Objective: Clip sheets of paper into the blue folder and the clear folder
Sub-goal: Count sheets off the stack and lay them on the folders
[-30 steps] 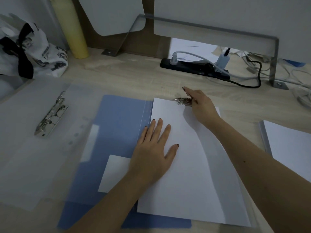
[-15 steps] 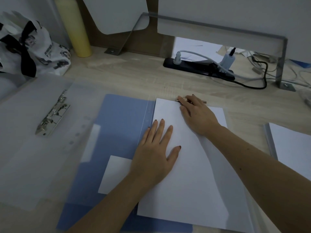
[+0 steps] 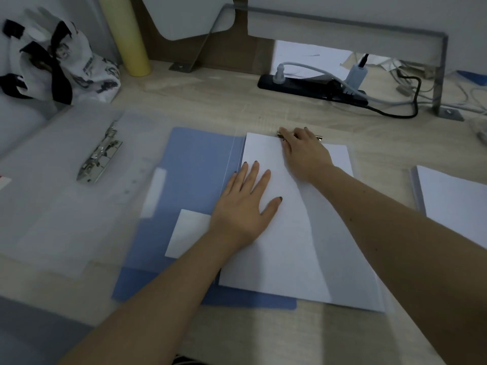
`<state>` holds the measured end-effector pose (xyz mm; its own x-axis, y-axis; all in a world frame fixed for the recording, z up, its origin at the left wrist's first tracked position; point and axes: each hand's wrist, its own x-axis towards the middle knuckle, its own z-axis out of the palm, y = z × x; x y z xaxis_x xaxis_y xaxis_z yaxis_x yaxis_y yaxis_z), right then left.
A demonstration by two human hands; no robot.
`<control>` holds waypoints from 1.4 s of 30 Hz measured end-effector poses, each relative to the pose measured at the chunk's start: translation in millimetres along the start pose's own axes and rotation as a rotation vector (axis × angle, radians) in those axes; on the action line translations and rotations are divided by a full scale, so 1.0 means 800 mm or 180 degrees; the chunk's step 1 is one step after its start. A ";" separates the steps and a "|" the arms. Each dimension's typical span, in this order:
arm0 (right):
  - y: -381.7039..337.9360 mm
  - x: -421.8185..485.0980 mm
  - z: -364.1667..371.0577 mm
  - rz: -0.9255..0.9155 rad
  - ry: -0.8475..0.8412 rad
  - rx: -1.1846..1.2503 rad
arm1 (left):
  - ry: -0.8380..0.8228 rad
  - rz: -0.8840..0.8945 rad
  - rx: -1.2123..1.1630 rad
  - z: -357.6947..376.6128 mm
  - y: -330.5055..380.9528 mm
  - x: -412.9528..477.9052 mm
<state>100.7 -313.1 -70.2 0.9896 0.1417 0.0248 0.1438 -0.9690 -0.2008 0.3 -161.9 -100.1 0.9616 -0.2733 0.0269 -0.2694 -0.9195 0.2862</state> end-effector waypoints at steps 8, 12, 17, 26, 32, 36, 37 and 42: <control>0.004 -0.024 0.003 0.0025 -0.0052 0.0151 | -0.0055 -0.0004 -0.0044 -0.003 0.001 -0.001; 0.018 -0.063 -0.011 -0.0082 -0.0245 0.0372 | -0.0287 -0.0024 0.0036 -0.011 0.005 -0.001; 0.061 -0.142 -0.055 0.0090 -0.0390 0.0795 | -0.0430 0.0074 0.0428 -0.021 0.036 -0.022; 0.170 -0.289 -0.101 0.1441 0.0415 0.1098 | -0.1046 0.0096 -0.3045 -0.035 0.220 -0.045; 0.195 -0.316 -0.087 0.1749 0.0439 0.0929 | -0.1793 -0.0747 -0.3279 -0.011 0.300 -0.027; 0.198 -0.312 -0.087 0.1714 0.0382 0.0705 | -0.1855 -0.1346 -0.3890 -0.003 0.313 -0.003; 0.198 -0.312 -0.088 0.1714 0.0370 0.0657 | -0.1832 -0.1432 -0.3988 -0.004 0.314 0.002; 0.194 -0.310 -0.088 0.1796 0.0486 0.0725 | -0.1810 -0.1405 -0.3900 -0.006 0.316 0.010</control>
<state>-122.4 -512.8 -38.3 0.9047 -0.4259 -0.0097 -0.3889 -0.8164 -0.4270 -59.9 -394.9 -23.3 0.7220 -0.3771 -0.5801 0.5406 -0.2158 0.8131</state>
